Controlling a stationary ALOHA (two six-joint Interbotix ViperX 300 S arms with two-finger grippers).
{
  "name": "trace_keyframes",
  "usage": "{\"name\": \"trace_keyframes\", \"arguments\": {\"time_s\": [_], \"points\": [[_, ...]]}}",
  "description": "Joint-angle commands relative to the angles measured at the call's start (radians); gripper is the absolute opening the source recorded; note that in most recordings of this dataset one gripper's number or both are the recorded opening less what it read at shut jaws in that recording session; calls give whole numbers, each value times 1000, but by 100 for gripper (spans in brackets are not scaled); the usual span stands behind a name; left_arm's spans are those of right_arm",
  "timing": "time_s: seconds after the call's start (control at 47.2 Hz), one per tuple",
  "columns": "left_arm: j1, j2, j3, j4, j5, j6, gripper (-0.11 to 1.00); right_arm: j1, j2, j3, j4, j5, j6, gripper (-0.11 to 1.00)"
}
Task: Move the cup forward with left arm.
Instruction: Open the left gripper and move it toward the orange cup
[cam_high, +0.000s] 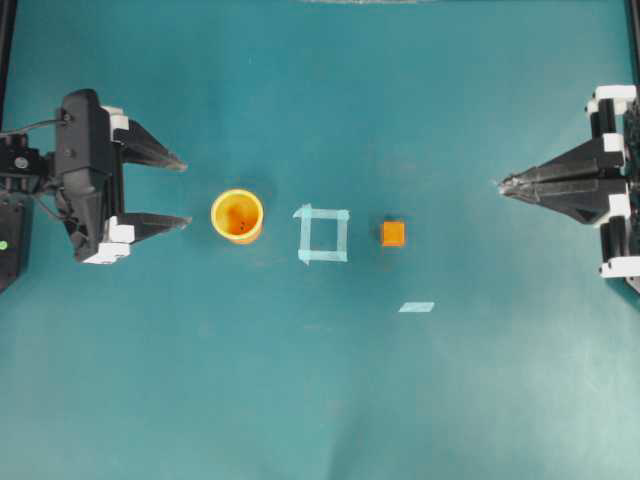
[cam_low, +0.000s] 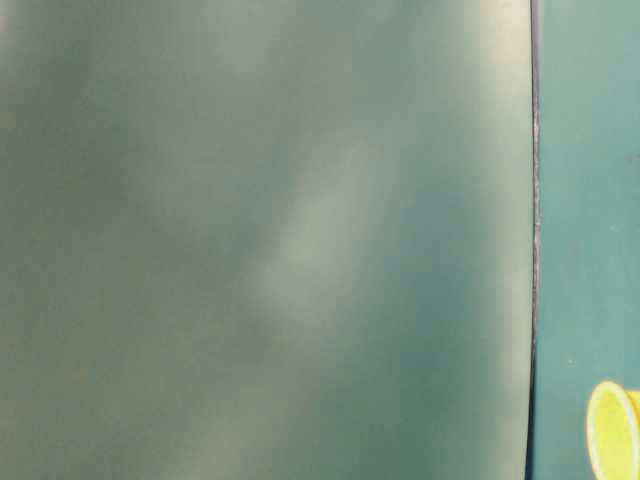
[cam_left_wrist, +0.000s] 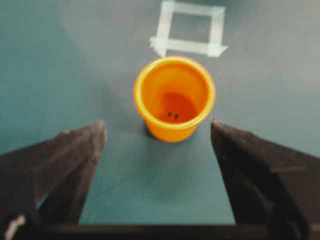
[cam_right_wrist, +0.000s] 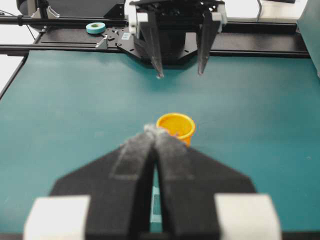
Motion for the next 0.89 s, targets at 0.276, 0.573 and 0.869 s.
{"name": "trace_keyframes", "arguments": {"time_s": [0.276, 0.573, 0.869], "points": [[-25, 143, 17, 0, -40, -2, 83, -2, 0, -34, -2, 5, 0, 0], [-63, 265, 2, 0, -143, -6, 83, -2, -3, -35, -2, 5, 0, 0], [-61, 373, -40, 0, -227, -2, 83, -2, -3, -38, -2, 5, 2, 0]]}}
